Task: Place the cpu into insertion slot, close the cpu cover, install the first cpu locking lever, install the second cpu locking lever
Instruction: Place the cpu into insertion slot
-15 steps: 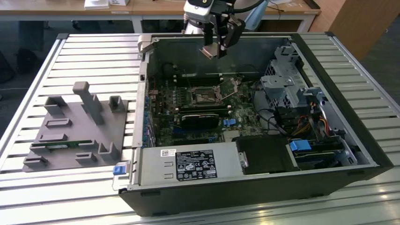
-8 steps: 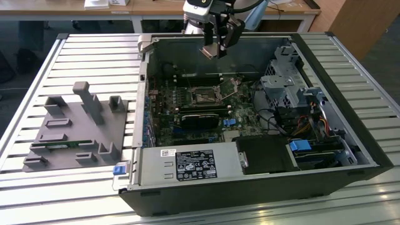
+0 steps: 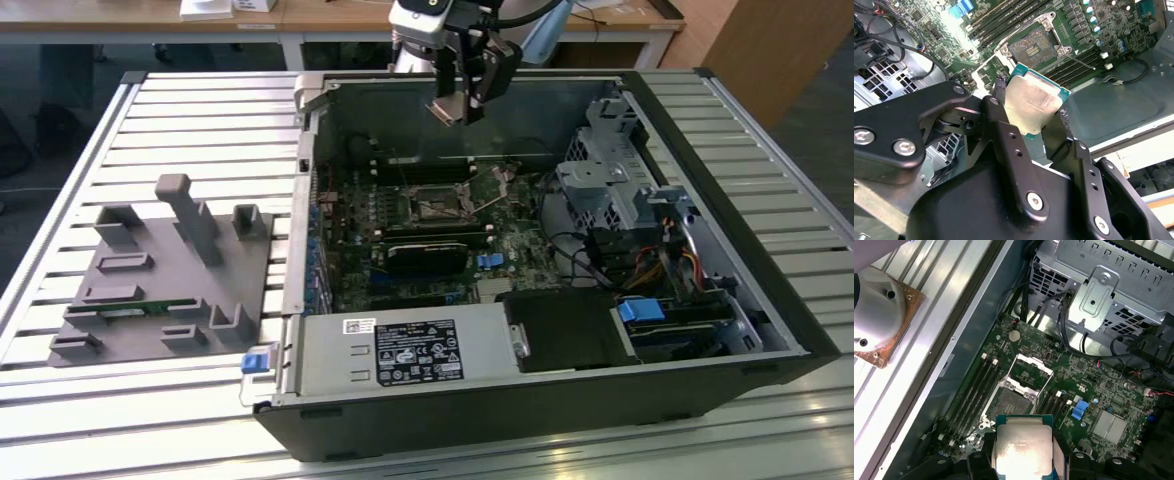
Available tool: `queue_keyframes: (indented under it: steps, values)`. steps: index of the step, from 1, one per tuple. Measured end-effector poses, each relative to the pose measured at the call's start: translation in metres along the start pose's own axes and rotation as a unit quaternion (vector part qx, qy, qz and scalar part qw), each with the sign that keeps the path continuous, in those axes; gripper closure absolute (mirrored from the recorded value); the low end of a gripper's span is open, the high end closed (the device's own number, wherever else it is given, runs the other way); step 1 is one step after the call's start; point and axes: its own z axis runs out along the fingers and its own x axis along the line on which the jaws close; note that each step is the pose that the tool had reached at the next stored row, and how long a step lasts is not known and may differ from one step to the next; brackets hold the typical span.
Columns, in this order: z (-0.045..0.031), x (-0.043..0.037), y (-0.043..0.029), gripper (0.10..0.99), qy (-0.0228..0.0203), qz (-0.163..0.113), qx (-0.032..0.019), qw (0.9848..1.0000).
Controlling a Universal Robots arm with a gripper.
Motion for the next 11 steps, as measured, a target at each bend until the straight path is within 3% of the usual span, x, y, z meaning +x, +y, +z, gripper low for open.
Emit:
queue_keyframes:
  steps: [6, 11]
  values:
    - [0.0009, 0.0000, -0.0001, 0.549, -0.0015, 0.009, 0.0002, 1.0000]
    - [0.0029, 0.0001, -0.0004, 0.549, -0.0048, 0.036, 0.0003, 0.9993]
